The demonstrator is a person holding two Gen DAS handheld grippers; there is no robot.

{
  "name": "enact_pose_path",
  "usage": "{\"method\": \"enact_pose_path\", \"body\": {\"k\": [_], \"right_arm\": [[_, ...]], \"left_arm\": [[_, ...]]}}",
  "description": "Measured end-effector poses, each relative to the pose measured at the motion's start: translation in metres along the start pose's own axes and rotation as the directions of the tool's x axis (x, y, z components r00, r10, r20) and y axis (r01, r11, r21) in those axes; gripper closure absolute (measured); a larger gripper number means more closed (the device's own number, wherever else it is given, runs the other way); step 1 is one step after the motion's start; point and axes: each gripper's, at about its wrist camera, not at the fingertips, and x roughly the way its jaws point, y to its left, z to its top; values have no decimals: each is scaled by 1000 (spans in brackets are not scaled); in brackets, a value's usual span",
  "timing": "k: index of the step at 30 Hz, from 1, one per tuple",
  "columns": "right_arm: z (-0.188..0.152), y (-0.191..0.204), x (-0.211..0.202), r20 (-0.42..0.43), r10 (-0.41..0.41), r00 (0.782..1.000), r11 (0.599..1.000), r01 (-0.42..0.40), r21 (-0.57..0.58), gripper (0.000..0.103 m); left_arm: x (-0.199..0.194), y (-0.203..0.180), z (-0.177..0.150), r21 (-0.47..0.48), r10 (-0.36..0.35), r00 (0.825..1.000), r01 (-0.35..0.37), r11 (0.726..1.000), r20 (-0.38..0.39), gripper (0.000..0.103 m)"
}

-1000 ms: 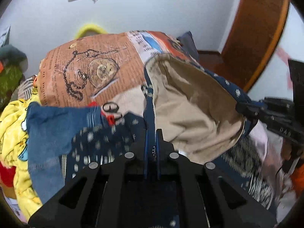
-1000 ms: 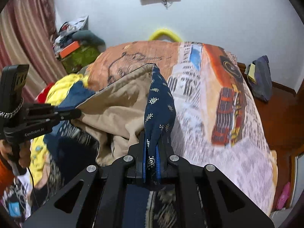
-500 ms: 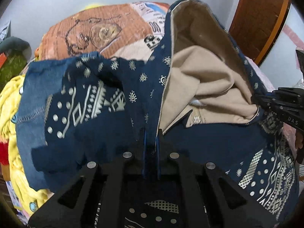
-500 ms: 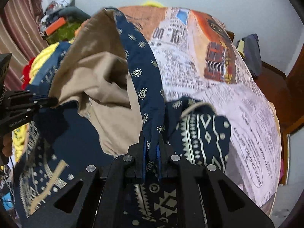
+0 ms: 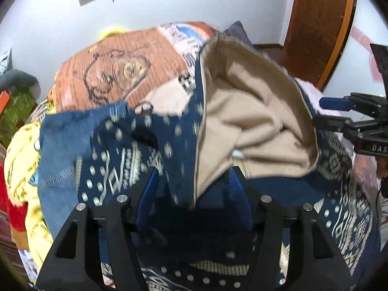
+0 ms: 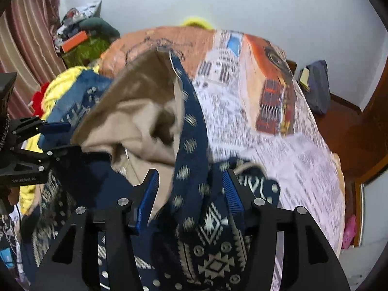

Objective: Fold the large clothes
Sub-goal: 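Lift the hood with both tools and carry it over the hoodie body, then lay the hood onto the hoodie body with both tools and release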

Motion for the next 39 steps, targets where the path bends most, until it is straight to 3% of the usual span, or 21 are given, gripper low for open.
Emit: {"method": "enact_pose_path", "body": {"k": [8, 15, 16, 17, 18, 19, 20, 23, 28, 33, 39], "right_arm": [[40, -6, 34, 12, -3, 1000, 1000, 3, 15, 52], [52, -14, 52, 26, 36, 999, 998, -37, 52, 52], [52, -15, 52, 33, 38, 999, 998, -39, 57, 53], [52, -15, 53, 36, 37, 999, 997, -39, 59, 60], [52, -15, 54, 34, 39, 999, 997, -41, 61, 75], [53, -16, 55, 27, 51, 998, 997, -53, 63, 83], [54, -16, 55, 22, 67, 997, 995, -69, 69, 92], [53, -16, 47, 29, 127, 991, 989, -129, 70, 96], [47, -8, 11, 59, 167, 984, 985, -169, 32, 97], [33, 15, -35, 82, 194, 978, 981, -191, -35, 97], [3, 39, -58, 53, 225, 973, 973, -221, -70, 97]], "left_arm": [[32, 25, 51, -72, -17, 1000, 18, 997, 1, 42], [67, 29, 76, -154, -127, 992, 125, 980, 0, 47], [71, 27, 78, -157, -138, 990, 136, 978, -1, 54], [73, 26, 79, -156, -142, 990, 140, 978, -3, 64], [76, 23, 81, -152, -139, 990, 137, 979, -5, 72], [78, 21, 82, -147, -131, 991, 129, 981, -4, 88], [77, 19, 83, -142, -119, 993, 119, 983, 5, 98], [60, 13, 82, -107, -73, 995, 79, 991, 63, 98], [12, 2, 74, -30, -130, 985, 135, 990, 113, 98], [-33, -7, 55, 34, -194, 974, 191, 981, 118, 98], [-63, -13, 14, 74, -218, 972, 212, 974, 86, 98]]}}
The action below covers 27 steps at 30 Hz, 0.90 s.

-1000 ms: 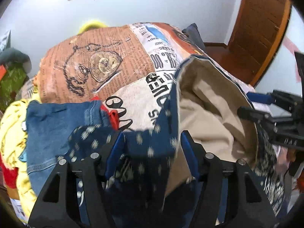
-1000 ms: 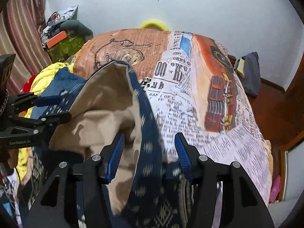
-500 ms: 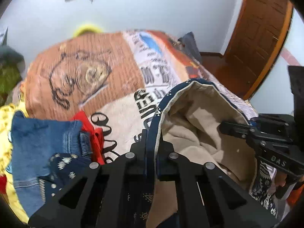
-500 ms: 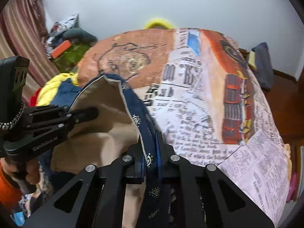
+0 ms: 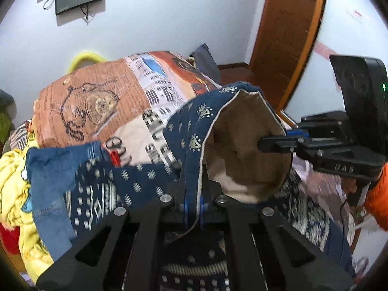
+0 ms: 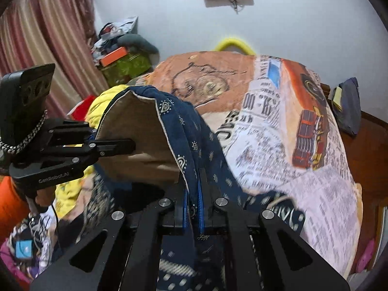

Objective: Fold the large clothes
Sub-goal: 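Lay the hood onto the hoodie body with both tools and release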

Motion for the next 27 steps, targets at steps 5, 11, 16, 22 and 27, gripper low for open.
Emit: {"method": "enact_pose_path", "body": {"k": [5, 11, 16, 22, 27], "right_arm": [[-27, 15, -2, -43, 28, 999, 1000, -28, 2, 97], [-61, 30, 5, -121, 46, 992, 999, -47, -3, 97], [-84, 39, 17, -193, 65, 979, 998, -67, -1, 97], [-105, 44, 35, -293, 78, 953, 996, -84, -10, 93], [-106, 41, 35, -329, 70, 942, 997, -75, -2, 88]], "left_arm": [[-4, 0, -38, -30, -16, 998, 14, 999, -68, 98], [-2, 5, -88, -80, -42, 987, 30, 996, -152, 98], [2, 4, -125, -82, -33, 978, 17, 996, -206, 96], [16, 5, -162, -96, 11, 962, -39, 995, -273, 87], [7, -1, -170, -89, 24, 965, -49, 995, -261, 67]]}}
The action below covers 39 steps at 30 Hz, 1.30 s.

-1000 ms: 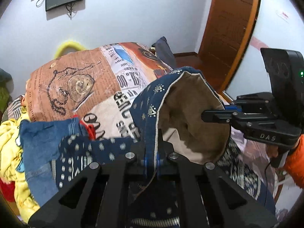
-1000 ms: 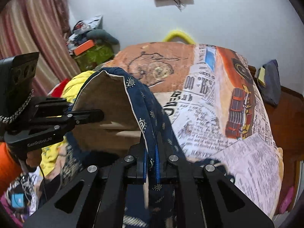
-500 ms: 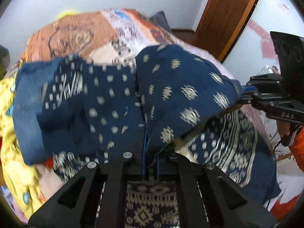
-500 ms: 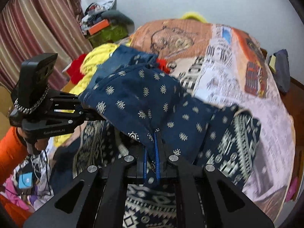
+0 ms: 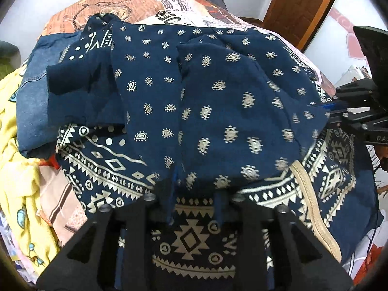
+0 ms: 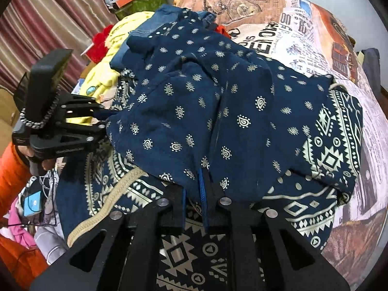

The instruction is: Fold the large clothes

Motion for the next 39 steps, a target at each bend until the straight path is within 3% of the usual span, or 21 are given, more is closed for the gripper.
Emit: {"method": "enact_pose_path", "body": {"k": [2, 3, 10, 14, 16, 21, 29, 34, 39], "right_arm": [[0, -1, -6, 4, 7, 1000, 1000, -7, 6, 85], [0, -2, -12, 15, 4, 1000, 1000, -5, 6, 83], [-3, -9, -52, 123, -40, 992, 999, 37, 30, 73], [4, -14, -66, 203, -151, 967, 988, 143, 56, 57], [9, -16, -63, 220, -180, 959, 983, 168, 71, 55], [17, -26, -31, 160, -182, 970, 978, 162, 130, 55], [-3, -54, 14, 34, -157, 987, 963, 145, 225, 55], [-5, -63, 0, 62, -123, 990, 962, 104, 254, 55], [0, -70, -34, 151, -161, 975, 959, 118, 257, 55]], "left_arm": [[-6, 1, -2, -4, 23, 1000, -23, 1000, 7, 46], [-10, 2, -4, -4, 35, 999, -35, 999, 13, 44], [-47, 18, -6, -26, 57, 997, -55, 998, 59, 44], [-70, 29, 8, -58, 74, 990, -67, 996, 124, 38], [-71, 31, 21, -70, 95, 985, -85, 994, 143, 36], [-35, 24, 42, -102, 70, 992, -59, 993, 108, 36], [28, 20, 21, -124, 93, 996, -91, 988, 9, 33], [17, 34, 16, -178, 37, 999, -33, 983, 18, 30], [-26, 47, 25, -163, 65, 993, -48, 985, 97, 30]]}}
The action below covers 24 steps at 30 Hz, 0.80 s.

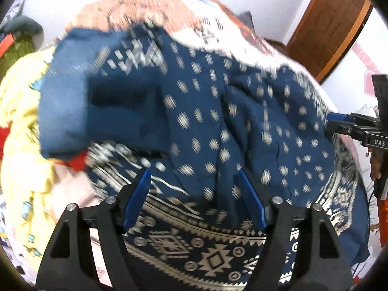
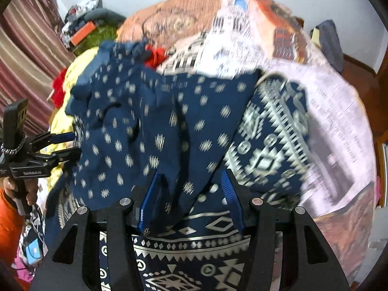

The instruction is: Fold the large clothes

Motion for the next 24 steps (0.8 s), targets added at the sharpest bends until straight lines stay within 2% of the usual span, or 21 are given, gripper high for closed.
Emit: {"method": "enact_pose_path", "body": {"k": [3, 6, 10, 14, 18, 20, 24], "right_arm": [[9, -12, -20, 68, -31, 997, 999, 30, 23, 54], [17, -24, -31, 117, -57, 991, 997, 52, 50, 54], [23, -34, -31, 151, -95, 984, 992, 82, 91, 51], [24, -57, -19, 138, -101, 985, 987, 82, 136, 51], [24, -79, 3, 73, -99, 992, 978, 84, 192, 51], [21, -88, 13, 42, -79, 996, 972, 68, 223, 51], [25, -100, 33, 13, -51, 999, 964, 46, 261, 51]], "left_arm": [[-24, 15, 14, -21, 11, 997, -10, 1000, 70, 29], [-35, 38, 36, -79, 36, 992, -26, 996, 121, 22], [-22, 72, 57, -179, 14, 992, 9, 984, 124, 21], [2, 99, 68, -258, -39, 995, 61, 964, 91, 21], [34, 117, 74, -336, -145, 987, 159, 928, 67, 21], [51, 124, 79, -371, -171, 984, 179, 911, 55, 21], [69, 128, 90, -388, -200, 978, 207, 898, 58, 21]]}}
